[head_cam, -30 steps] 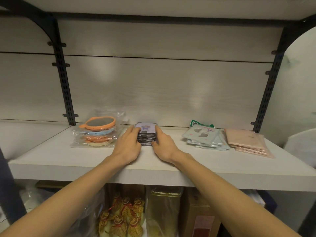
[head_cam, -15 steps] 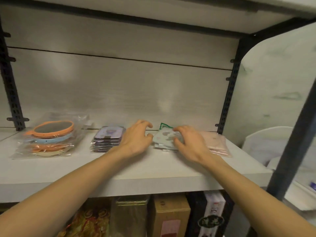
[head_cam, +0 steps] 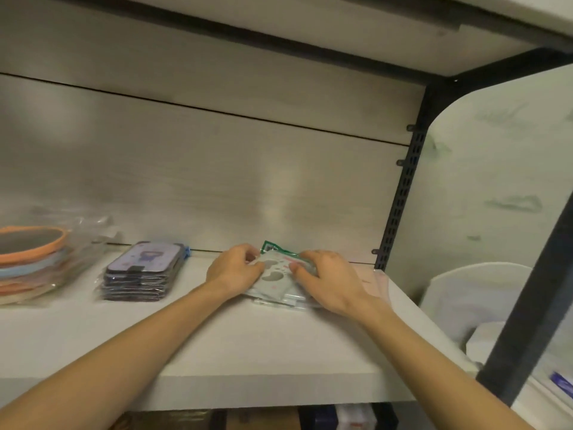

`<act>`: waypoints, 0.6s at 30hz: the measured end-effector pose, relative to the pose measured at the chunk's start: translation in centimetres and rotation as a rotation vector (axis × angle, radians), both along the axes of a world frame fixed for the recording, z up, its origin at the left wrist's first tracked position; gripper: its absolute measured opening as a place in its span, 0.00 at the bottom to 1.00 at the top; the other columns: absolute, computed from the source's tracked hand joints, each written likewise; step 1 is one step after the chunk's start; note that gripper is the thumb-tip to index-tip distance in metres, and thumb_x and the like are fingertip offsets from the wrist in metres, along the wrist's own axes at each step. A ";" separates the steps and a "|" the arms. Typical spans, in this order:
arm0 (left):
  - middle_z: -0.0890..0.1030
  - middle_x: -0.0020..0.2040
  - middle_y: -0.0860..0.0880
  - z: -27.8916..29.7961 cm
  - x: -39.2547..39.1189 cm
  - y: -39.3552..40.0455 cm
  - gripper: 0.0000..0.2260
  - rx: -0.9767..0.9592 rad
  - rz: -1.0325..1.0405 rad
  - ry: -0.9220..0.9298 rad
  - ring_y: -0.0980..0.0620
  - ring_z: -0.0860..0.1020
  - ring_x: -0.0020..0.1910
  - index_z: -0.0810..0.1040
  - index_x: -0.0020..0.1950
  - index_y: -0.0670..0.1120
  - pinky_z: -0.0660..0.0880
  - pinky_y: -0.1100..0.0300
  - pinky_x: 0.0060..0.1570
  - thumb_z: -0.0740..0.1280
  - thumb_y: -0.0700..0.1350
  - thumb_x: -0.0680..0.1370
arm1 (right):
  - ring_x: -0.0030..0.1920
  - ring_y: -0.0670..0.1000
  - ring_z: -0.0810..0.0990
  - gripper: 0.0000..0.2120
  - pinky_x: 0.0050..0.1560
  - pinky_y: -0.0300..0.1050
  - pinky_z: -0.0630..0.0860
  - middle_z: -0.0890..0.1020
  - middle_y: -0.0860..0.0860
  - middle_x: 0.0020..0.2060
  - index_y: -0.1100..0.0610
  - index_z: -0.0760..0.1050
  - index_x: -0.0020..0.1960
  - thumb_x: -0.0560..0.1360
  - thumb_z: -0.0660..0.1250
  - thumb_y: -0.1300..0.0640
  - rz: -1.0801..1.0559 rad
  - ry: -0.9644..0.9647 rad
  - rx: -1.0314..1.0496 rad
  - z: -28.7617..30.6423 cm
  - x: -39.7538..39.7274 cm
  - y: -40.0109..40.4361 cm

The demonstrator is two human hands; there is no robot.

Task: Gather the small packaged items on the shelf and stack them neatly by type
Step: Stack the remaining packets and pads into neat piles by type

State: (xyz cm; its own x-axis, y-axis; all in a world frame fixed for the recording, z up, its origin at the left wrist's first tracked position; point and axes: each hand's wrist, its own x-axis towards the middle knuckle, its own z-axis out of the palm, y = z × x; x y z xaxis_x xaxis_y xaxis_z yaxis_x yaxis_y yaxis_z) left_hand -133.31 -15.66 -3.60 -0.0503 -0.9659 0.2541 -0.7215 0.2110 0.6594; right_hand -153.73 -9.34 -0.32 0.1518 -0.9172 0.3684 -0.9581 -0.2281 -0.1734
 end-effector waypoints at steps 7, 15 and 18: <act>0.83 0.50 0.58 1.1 0.3 0.3 0.13 0.010 0.105 0.018 0.52 0.81 0.55 0.80 0.57 0.56 0.77 0.57 0.55 0.73 0.52 0.72 | 0.61 0.53 0.77 0.29 0.72 0.57 0.62 0.83 0.47 0.57 0.47 0.80 0.60 0.72 0.53 0.31 0.038 0.050 0.004 -1.9 0.8 -4.1; 0.84 0.37 0.55 0.6 0.3 -0.6 0.08 0.097 0.142 0.269 0.57 0.81 0.39 0.85 0.51 0.47 0.77 0.64 0.42 0.74 0.49 0.76 | 0.63 0.51 0.77 0.26 0.71 0.53 0.65 0.79 0.46 0.65 0.47 0.76 0.67 0.74 0.67 0.36 0.237 -0.120 0.079 -1.6 0.4 -4.9; 0.82 0.28 0.55 0.5 0.1 -0.1 0.12 0.140 0.122 0.411 0.63 0.77 0.26 0.80 0.60 0.42 0.72 0.70 0.29 0.73 0.41 0.77 | 0.61 0.52 0.79 0.27 0.66 0.52 0.71 0.81 0.47 0.63 0.48 0.75 0.67 0.73 0.68 0.35 0.282 -0.111 0.111 -1.2 0.1 -5.0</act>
